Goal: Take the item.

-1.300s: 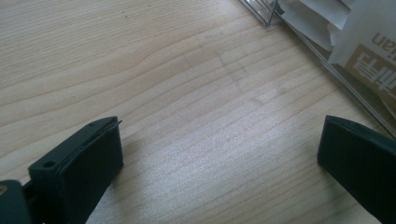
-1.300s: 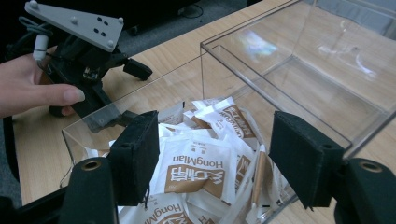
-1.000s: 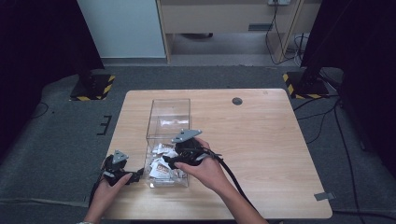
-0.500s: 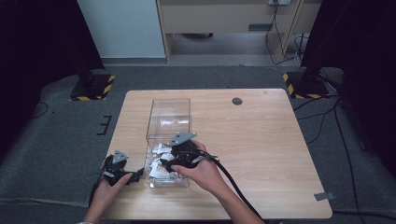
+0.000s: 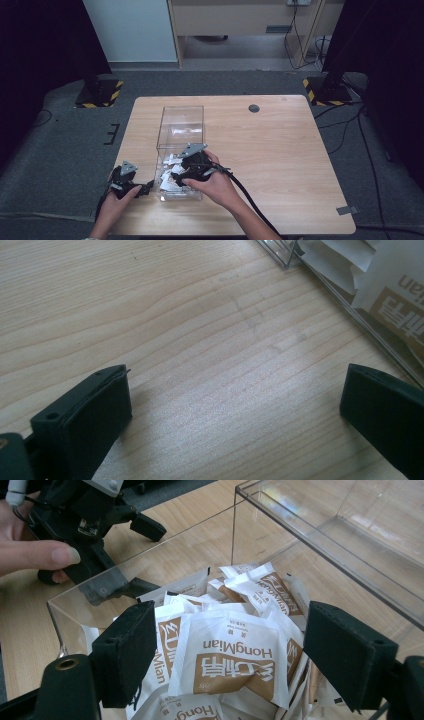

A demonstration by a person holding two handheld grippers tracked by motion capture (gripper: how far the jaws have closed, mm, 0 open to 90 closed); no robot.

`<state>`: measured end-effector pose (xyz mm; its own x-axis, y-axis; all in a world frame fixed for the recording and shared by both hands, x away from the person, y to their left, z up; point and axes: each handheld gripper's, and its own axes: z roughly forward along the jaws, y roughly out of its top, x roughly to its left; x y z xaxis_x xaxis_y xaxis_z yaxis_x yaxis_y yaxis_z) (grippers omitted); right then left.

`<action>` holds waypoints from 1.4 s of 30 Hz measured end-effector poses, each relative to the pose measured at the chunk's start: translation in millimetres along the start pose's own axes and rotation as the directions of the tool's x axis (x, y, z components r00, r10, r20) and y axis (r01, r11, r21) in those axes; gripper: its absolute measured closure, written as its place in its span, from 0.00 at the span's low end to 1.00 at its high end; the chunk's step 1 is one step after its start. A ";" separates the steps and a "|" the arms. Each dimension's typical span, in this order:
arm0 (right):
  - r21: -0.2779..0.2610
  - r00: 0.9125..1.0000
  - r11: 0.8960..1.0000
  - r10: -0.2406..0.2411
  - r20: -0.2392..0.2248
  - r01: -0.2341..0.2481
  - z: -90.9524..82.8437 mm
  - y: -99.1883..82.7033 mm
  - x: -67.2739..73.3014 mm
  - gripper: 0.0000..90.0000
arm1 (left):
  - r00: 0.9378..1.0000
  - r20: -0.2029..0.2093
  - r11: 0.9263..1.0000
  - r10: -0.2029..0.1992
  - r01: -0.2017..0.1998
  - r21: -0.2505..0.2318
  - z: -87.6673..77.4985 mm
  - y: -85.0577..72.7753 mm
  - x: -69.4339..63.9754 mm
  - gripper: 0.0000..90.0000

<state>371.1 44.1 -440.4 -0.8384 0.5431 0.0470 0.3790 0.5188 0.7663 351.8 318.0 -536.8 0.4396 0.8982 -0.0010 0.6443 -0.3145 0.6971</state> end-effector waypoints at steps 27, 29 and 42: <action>0.048 1.000 0.999 -0.020 0.013 0.019 8.9 -3.5 1.8 0.32 | 1.000 0.000 1.000 0.000 0.000 0.000 0.0 0.0 0.0 0.00; 0.050 1.000 0.998 -0.024 0.014 0.023 9.3 -3.6 1.7 0.33 | 1.000 0.000 1.000 0.000 0.000 0.000 0.0 0.0 0.0 0.00; 0.064 0.999 0.997 -0.033 0.014 0.032 12.0 -3.9 2.2 0.38 | 1.000 0.000 1.000 0.000 0.000 0.000 0.0 0.0 0.0 0.00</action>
<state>372.4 51.2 -450.9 -0.8450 0.5347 0.0127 0.3761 0.5771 0.7249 351.8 318.0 -536.8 0.4396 0.8982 -0.0010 0.6443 -0.3146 0.6970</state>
